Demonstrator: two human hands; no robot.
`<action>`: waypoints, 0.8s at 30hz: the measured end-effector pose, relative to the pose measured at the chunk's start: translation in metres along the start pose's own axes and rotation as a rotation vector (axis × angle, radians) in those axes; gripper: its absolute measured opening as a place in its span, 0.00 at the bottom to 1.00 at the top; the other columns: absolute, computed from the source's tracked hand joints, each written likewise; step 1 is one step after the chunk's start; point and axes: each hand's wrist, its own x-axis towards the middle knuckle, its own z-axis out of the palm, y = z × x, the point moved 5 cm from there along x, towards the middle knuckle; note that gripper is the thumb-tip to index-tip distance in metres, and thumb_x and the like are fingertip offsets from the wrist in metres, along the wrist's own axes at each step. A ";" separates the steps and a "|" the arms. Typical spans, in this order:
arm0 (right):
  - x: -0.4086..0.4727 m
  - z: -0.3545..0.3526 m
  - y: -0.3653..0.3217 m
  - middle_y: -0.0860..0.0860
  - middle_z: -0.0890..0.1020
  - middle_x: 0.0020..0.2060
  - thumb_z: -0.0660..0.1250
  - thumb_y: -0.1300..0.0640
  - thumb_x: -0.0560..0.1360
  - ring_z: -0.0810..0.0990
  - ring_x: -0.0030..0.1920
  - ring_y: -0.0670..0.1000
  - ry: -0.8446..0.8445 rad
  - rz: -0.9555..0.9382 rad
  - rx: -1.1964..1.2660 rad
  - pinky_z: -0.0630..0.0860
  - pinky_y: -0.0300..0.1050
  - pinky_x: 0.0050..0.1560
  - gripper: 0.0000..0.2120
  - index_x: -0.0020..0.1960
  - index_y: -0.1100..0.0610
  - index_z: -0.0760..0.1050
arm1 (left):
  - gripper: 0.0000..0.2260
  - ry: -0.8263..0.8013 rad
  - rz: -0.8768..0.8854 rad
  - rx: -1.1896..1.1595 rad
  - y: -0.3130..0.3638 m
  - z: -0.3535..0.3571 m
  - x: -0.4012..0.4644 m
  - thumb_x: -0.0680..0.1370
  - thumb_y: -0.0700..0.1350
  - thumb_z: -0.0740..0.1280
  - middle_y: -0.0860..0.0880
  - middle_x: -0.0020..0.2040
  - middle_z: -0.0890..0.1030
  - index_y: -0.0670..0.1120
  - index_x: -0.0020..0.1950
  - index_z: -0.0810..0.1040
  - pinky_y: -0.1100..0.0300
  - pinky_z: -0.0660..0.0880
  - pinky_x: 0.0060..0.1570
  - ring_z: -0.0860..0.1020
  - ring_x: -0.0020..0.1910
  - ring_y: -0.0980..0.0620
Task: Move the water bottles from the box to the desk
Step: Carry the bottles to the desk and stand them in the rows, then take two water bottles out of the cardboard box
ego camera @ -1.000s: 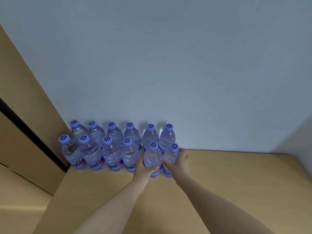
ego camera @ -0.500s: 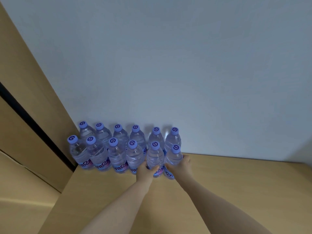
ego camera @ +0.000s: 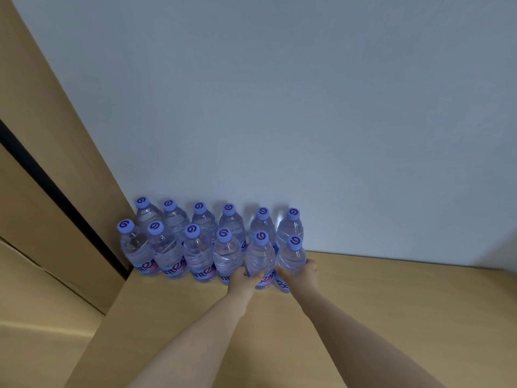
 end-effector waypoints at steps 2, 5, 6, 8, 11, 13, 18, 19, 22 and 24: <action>-0.005 0.005 0.010 0.55 0.68 0.60 0.73 0.55 0.71 0.73 0.52 0.55 0.008 0.080 0.001 0.70 0.47 0.48 0.30 0.65 0.63 0.61 | 0.10 0.022 -0.017 0.056 -0.005 -0.010 0.001 0.77 0.41 0.66 0.50 0.38 0.68 0.47 0.39 0.68 0.56 0.67 0.47 0.67 0.45 0.48; -0.016 0.020 0.030 0.56 0.71 0.44 0.66 0.59 0.75 0.70 0.37 0.53 -0.050 0.182 -0.042 0.69 0.45 0.41 0.13 0.54 0.63 0.66 | 0.14 0.053 -0.017 0.086 -0.016 -0.031 0.000 0.78 0.38 0.63 0.49 0.39 0.69 0.51 0.35 0.66 0.58 0.66 0.46 0.67 0.45 0.49; -0.020 0.028 0.035 0.54 0.70 0.39 0.64 0.60 0.75 0.68 0.35 0.52 -0.098 0.188 -0.085 0.68 0.44 0.39 0.08 0.50 0.61 0.67 | 0.12 0.068 -0.018 0.096 -0.020 -0.039 -0.002 0.77 0.37 0.63 0.48 0.41 0.71 0.49 0.36 0.69 0.59 0.66 0.46 0.69 0.45 0.48; -0.031 0.047 0.041 0.52 0.70 0.36 0.62 0.59 0.76 0.68 0.36 0.51 -0.195 0.146 -0.207 0.68 0.43 0.41 0.05 0.46 0.60 0.68 | 0.05 0.104 -0.011 0.167 -0.029 -0.057 -0.007 0.77 0.37 0.63 0.44 0.49 0.77 0.44 0.46 0.77 0.59 0.68 0.48 0.74 0.48 0.46; -0.046 0.076 0.035 0.52 0.72 0.39 0.63 0.57 0.76 0.70 0.39 0.51 -0.286 0.028 -0.308 0.67 0.43 0.41 0.08 0.51 0.61 0.70 | 0.14 0.173 -0.033 0.350 -0.041 -0.090 -0.018 0.78 0.39 0.61 0.44 0.60 0.77 0.41 0.63 0.74 0.63 0.69 0.51 0.76 0.59 0.45; -0.055 0.095 0.026 0.54 0.76 0.47 0.64 0.55 0.76 0.76 0.47 0.54 -0.343 -0.050 -0.391 0.71 0.43 0.45 0.14 0.57 0.62 0.71 | 0.14 0.206 -0.065 0.508 -0.053 -0.116 -0.030 0.78 0.41 0.60 0.44 0.61 0.77 0.42 0.63 0.73 0.61 0.71 0.54 0.76 0.59 0.45; -0.081 0.143 0.006 0.56 0.77 0.60 0.66 0.51 0.76 0.77 0.59 0.55 -0.452 -0.235 -0.593 0.73 0.45 0.55 0.21 0.65 0.61 0.71 | 0.14 0.315 -0.177 0.642 -0.096 -0.189 -0.069 0.78 0.44 0.59 0.46 0.61 0.78 0.45 0.62 0.75 0.59 0.72 0.56 0.76 0.60 0.46; -0.087 0.154 0.004 0.55 0.77 0.60 0.66 0.50 0.75 0.77 0.59 0.55 -0.478 -0.266 -0.633 0.73 0.45 0.56 0.22 0.65 0.60 0.71 | 0.14 0.335 -0.197 0.629 -0.107 -0.203 -0.078 0.78 0.44 0.59 0.46 0.60 0.78 0.44 0.61 0.75 0.59 0.72 0.56 0.76 0.60 0.46; -0.112 0.193 0.000 0.55 0.78 0.61 0.66 0.48 0.75 0.77 0.60 0.56 -0.561 -0.377 -0.733 0.73 0.46 0.57 0.23 0.66 0.58 0.71 | 0.11 0.434 -0.268 0.562 -0.139 -0.247 -0.115 0.78 0.45 0.60 0.48 0.56 0.77 0.47 0.58 0.75 0.59 0.71 0.54 0.76 0.55 0.48; -0.135 0.223 -0.003 0.54 0.77 0.61 0.66 0.46 0.74 0.76 0.60 0.55 -0.621 -0.450 -0.772 0.74 0.47 0.58 0.24 0.65 0.56 0.71 | 0.13 0.531 -0.338 0.503 -0.162 -0.276 -0.142 0.77 0.46 0.62 0.49 0.58 0.77 0.48 0.60 0.75 0.60 0.71 0.53 0.77 0.57 0.47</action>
